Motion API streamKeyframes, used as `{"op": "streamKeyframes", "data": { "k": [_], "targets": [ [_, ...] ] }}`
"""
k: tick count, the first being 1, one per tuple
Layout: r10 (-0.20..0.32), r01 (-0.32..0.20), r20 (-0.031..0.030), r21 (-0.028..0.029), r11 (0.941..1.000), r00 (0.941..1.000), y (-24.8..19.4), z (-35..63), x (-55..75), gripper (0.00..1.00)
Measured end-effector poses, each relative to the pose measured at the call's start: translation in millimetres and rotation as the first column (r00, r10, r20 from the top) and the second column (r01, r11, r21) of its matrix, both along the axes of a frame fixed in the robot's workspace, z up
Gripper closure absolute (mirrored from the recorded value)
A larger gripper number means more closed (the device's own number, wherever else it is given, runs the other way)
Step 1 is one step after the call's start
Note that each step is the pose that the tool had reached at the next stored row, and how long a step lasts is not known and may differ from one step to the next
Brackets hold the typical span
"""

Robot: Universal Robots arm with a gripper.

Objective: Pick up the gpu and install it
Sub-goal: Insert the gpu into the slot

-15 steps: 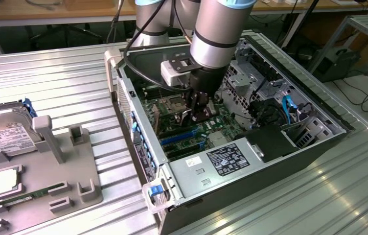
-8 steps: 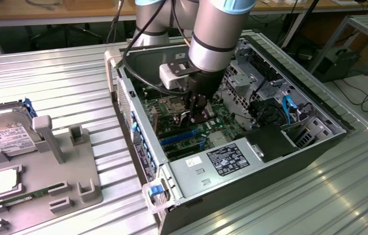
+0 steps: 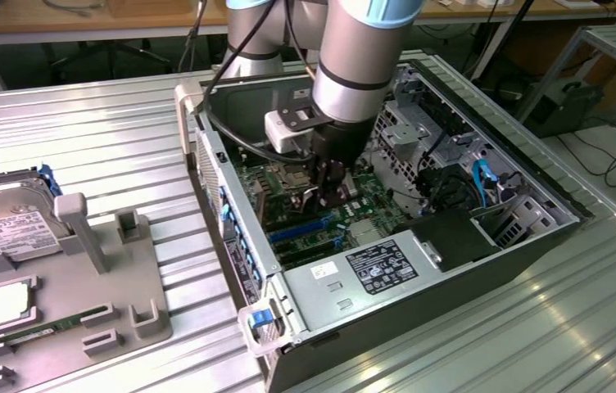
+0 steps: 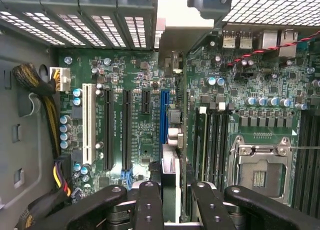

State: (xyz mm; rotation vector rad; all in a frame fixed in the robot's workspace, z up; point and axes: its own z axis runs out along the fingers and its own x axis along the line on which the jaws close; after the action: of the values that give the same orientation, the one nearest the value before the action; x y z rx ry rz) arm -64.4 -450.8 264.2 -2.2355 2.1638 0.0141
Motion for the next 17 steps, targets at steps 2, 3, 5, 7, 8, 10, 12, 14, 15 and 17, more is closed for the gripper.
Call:
{"op": "streamKeyframes", "data": {
  "k": [2,3,5,7,8,10,12,14,15,17],
  "targets": [
    [-0.002,0.002,0.0000,-0.0001,1.0000,1.0000,-0.2,-1.3,-0.1,0.73],
    [-0.004,0.004,-0.0001,-0.0002,1.0000,1.0000,-0.5,-1.4,-0.3,0.73],
    [-0.006,0.006,0.0000,-0.0001,1.0000,1.0000,-0.8,-1.8,-0.4,0.73],
    [-0.006,0.006,-0.0001,-0.0002,1.0000,1.0000,-0.9,-1.7,-0.5,0.73],
    [-0.006,0.006,0.0000,-0.0001,1.0000,1.0000,-0.9,-1.8,-0.4,0.73],
    [-0.006,0.006,0.0000,0.0000,1.0000,1.0000,-0.9,-1.8,-0.4,0.73],
    [-0.006,0.006,0.0000,-0.0001,1.0000,1.0000,-0.9,-1.8,-0.4,0.73],
    [-0.006,0.006,-0.0001,-0.0001,1.0000,1.0000,-0.9,-1.8,-0.4,0.73],
    [-0.006,0.006,0.0000,-0.0001,1.0000,1.0000,-0.9,-1.8,-0.6,0.73],
    [-0.006,0.006,0.0001,0.0001,1.0000,1.0000,-0.9,-2.3,-2.4,0.73]
  ]
}}
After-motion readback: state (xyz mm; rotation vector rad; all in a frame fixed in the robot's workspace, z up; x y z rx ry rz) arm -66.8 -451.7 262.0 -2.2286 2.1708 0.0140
